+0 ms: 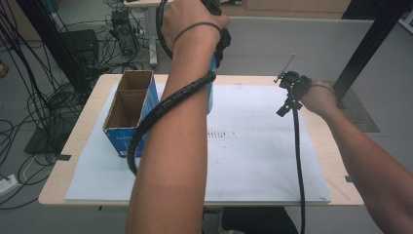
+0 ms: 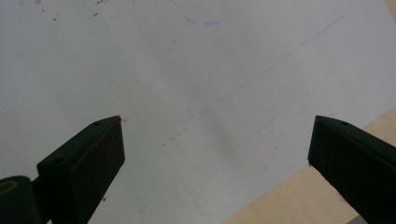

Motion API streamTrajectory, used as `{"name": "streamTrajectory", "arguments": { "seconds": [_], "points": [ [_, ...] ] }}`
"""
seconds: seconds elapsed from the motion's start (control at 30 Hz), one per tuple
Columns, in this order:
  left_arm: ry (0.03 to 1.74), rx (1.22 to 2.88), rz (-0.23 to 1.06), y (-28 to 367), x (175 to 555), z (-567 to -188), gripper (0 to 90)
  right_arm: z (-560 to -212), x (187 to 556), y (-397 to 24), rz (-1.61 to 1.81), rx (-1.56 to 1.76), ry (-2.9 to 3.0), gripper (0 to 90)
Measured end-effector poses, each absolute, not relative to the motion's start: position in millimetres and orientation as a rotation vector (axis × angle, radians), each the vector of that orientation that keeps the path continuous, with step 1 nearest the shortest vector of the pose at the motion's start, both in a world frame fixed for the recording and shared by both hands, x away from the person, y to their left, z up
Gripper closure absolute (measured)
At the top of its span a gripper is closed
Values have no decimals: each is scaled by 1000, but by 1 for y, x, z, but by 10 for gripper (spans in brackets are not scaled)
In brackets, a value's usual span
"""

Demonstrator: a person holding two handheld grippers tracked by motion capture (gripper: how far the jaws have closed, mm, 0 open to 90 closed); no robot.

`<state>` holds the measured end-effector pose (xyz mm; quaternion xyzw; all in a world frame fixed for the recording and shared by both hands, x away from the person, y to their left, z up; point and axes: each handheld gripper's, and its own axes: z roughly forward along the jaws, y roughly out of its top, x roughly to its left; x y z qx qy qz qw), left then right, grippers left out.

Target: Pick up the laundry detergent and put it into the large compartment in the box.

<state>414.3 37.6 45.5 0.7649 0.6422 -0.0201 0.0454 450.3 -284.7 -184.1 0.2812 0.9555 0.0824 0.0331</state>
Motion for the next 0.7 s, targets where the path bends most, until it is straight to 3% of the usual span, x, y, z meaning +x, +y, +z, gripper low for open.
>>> {"name": "streamTrajectory", "arguments": {
  "seconds": [0.7],
  "points": [
    [1922, 2333, -90, 74, 419, 54, 376, -175, 453, -278, 252, 879, 2924, 36]
  ]
}}
